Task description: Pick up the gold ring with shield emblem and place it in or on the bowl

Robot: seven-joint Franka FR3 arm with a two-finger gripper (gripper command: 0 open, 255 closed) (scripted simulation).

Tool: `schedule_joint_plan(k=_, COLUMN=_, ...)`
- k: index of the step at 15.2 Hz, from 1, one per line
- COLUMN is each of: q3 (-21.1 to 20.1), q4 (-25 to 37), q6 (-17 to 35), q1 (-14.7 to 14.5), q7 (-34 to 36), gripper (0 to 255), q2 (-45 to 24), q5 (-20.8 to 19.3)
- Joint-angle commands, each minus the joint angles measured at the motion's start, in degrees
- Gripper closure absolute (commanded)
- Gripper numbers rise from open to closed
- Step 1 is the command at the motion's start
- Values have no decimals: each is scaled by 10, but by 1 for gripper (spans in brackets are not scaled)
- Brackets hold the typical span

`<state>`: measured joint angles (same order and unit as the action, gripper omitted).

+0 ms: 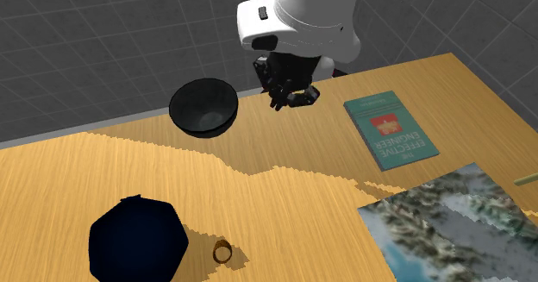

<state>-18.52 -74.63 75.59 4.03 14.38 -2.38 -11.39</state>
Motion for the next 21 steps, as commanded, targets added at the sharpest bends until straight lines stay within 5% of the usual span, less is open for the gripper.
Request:
schedule_joint_plan(k=1, q3=13, q4=6, q6=2, q1=15, q7=-29, gripper=255, q2=-3, q5=-1)
schedule_joint_plan(k=3, q3=13, q4=2, q6=3, q1=15, q7=-29, gripper=255, q2=1, q5=1)
schedule_joint_plan(k=4, q3=13, q4=2, q6=3, q1=15, q7=-29, gripper=0, q2=1, q5=1)
schedule_joint_plan(k=12, q3=39, q4=-275, q6=389, q1=34, q7=-51, gripper=0, q2=87, q5=63)
schedule_joint_plan(k=21, q3=42, q4=-376, q6=772, q1=31, q7=-79, gripper=0, q2=10, q5=95)
